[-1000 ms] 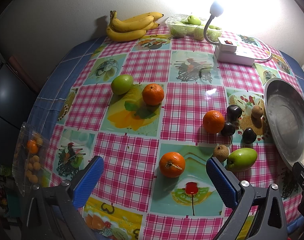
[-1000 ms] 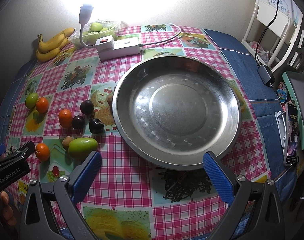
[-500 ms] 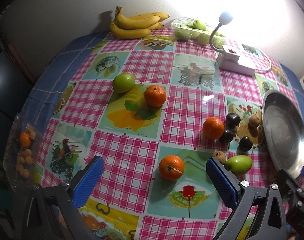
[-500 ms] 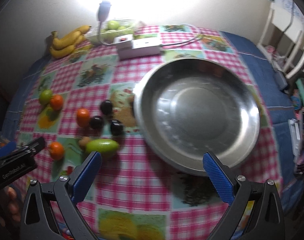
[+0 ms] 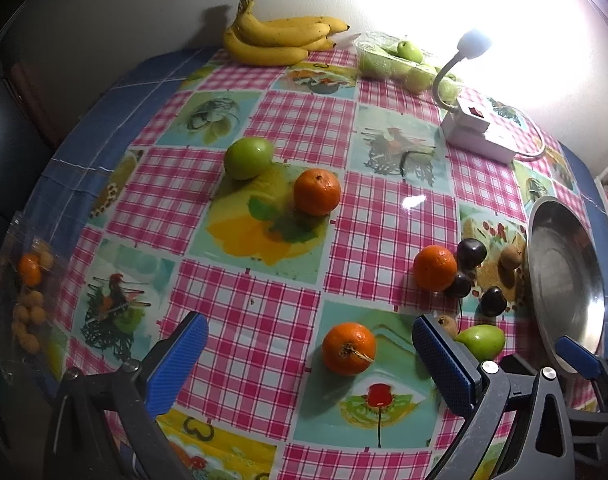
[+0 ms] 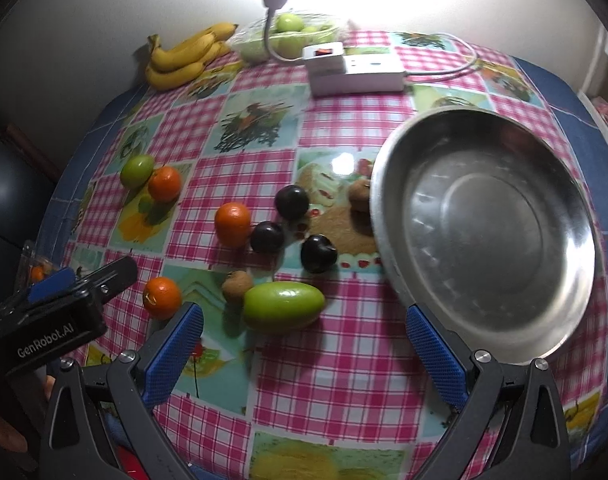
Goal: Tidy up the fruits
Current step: 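Reach the right gripper to the green mango while the left gripper reaches the orange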
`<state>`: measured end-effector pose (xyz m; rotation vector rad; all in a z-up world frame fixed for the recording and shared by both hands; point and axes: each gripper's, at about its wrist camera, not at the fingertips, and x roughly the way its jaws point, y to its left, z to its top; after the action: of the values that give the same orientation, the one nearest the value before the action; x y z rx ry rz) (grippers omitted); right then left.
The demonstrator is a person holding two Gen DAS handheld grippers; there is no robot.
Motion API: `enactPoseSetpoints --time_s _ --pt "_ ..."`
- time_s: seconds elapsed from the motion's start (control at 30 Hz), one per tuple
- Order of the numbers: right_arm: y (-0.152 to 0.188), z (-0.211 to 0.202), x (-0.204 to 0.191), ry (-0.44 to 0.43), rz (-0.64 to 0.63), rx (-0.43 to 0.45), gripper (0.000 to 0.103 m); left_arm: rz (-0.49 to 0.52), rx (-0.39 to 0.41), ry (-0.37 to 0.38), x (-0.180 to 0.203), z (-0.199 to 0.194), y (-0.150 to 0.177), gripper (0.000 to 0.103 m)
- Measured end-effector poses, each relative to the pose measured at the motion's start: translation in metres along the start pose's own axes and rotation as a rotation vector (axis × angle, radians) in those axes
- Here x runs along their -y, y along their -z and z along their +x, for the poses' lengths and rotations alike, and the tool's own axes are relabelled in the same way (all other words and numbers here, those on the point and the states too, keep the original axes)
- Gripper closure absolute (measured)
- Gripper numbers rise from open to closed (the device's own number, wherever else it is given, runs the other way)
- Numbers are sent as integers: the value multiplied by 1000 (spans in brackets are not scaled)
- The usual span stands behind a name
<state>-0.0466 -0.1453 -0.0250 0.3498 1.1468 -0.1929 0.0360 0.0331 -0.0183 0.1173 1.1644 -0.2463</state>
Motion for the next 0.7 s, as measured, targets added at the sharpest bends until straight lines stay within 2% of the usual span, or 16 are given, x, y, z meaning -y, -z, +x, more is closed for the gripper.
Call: enactPoseSetpoints --time_s 0.13,0.47,0.7 --pt "0 12 -2 -37 13 -51 2 -40 -37 19 -4 8 0 1" --pt "-2 24 -6 -35 6 -90 2 -52 -88 50 -1 23 3 2" --pt "-1 29 -8 -59 15 -106 10 -73 -117 83 0 32 1 15"
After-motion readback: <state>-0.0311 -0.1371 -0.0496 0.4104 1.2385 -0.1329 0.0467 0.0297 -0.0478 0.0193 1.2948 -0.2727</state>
